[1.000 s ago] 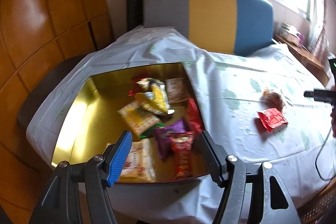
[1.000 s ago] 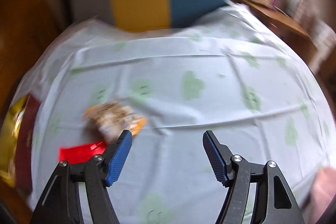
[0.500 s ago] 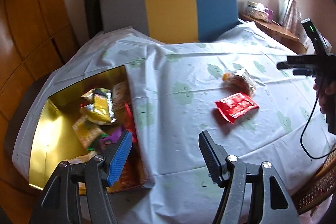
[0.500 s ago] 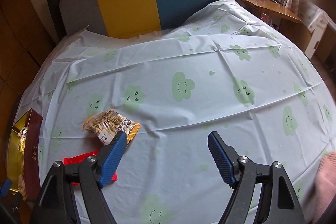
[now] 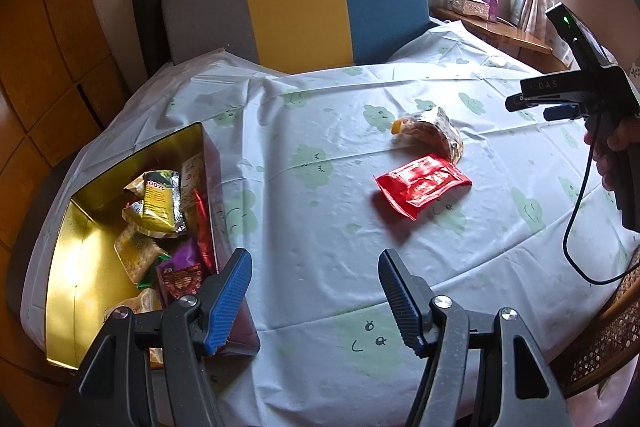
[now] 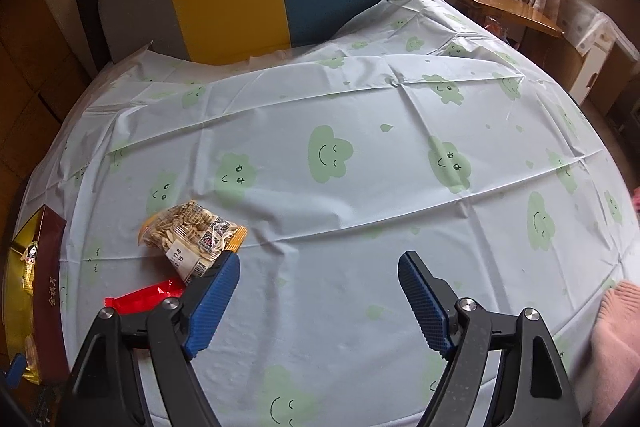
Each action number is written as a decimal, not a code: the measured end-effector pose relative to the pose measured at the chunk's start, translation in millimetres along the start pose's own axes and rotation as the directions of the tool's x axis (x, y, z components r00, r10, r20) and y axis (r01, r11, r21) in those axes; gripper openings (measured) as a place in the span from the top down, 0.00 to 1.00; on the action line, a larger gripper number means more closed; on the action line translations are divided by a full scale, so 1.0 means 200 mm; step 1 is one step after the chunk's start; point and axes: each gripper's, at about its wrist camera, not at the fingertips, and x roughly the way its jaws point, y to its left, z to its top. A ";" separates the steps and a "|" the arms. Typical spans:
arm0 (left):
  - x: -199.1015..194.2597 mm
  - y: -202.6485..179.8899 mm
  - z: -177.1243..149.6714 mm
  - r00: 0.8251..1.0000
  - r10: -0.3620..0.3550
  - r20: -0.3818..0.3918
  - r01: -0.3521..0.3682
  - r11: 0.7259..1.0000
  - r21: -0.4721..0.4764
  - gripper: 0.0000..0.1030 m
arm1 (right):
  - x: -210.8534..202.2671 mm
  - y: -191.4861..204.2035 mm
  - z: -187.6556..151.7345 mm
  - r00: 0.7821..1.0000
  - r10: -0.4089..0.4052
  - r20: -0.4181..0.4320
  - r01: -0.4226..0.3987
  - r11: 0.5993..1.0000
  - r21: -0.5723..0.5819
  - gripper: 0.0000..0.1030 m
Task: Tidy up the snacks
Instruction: 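Grasp the flat red packet with the left gripper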
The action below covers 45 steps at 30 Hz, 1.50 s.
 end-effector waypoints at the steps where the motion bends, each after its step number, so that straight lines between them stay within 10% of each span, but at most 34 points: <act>1: 0.00 -0.01 0.00 1.000 -0.002 -0.001 0.002 1.000 0.003 0.35 | 0.00 0.00 0.00 1.000 -0.002 -0.003 0.002 1.000 0.002 0.19; 21: 0.18 -0.17 0.14 0.991 -0.124 -0.049 0.130 0.979 0.155 0.35 | -0.01 -0.03 0.01 1.000 0.018 0.003 -0.018 0.999 0.049 0.16; 33: 0.50 -0.46 0.32 0.965 -0.209 -0.160 0.257 0.877 0.405 0.35 | -0.02 -0.04 0.02 0.998 0.057 0.005 -0.057 0.996 0.070 0.16; 40: 0.70 -0.48 0.38 0.945 -0.240 -0.223 0.307 0.884 0.351 0.35 | 0.00 -0.05 0.03 0.998 0.055 -0.001 -0.055 0.995 0.085 0.16; 45: 0.68 -0.45 0.36 0.939 -0.278 -0.204 0.329 0.900 0.288 0.55 | 0.01 -0.05 0.03 0.999 0.048 -0.007 -0.047 0.996 0.072 0.16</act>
